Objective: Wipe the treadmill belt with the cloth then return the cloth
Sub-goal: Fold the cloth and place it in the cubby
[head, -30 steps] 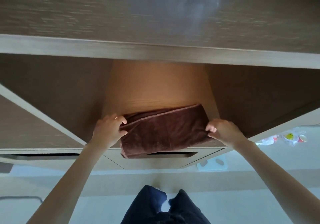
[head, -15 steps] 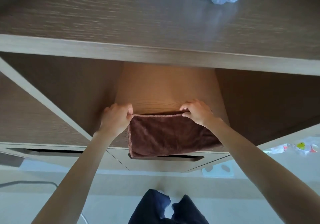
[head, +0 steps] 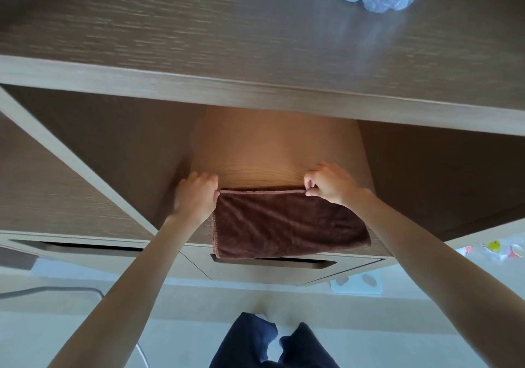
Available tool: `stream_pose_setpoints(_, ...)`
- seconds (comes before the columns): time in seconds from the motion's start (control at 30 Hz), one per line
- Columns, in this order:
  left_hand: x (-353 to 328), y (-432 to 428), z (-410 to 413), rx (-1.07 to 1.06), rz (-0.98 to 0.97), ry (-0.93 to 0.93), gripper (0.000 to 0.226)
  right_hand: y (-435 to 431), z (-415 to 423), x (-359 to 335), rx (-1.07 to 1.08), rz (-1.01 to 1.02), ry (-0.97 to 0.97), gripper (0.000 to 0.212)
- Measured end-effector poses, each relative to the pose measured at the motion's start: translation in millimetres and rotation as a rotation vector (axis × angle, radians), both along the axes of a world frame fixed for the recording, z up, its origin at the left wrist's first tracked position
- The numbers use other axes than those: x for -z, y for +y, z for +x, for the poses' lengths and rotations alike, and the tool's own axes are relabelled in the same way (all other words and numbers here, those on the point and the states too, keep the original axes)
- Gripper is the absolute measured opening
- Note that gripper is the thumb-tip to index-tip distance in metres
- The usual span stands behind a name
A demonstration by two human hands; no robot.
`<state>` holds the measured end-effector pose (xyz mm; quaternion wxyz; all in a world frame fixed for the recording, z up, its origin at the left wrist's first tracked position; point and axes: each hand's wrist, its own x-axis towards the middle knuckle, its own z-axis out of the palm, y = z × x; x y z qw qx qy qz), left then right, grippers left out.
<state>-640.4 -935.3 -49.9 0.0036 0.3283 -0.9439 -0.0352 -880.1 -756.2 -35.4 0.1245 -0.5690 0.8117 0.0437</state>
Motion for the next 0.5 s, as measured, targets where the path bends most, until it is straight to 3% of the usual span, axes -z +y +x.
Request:
stream_pose_setpoints(0.17, 3.2, -1.4, 4.1, -0.002, -0.035, 0.135, 0.011, -1.6, -4.9, -2.2, 0.102, -0.005, -0.024, 0.002)
stream_pose_setpoints(0.37, 0.8, -1.7, -5.9, -0.041, -0.021, -0.076, 0.02, -4.5, 4.8, 8.9, 0.165, -0.026, 0.046, 0.01)
stream_pose_setpoints(0.43, -0.8, -1.2, -1.9, 0.012, -0.03, 0.005, 0.021, 1.4, 5.1, 7.8, 0.162, -0.101, 0.04, 0.017)
stream_pose_setpoints(0.5, -1.5, 12.5, 5.3, 0.122, -0.005, 0.203, 0.026, 17.2, 8.5, 3.1, 0.134, -0.25, 0.008, 0.021)
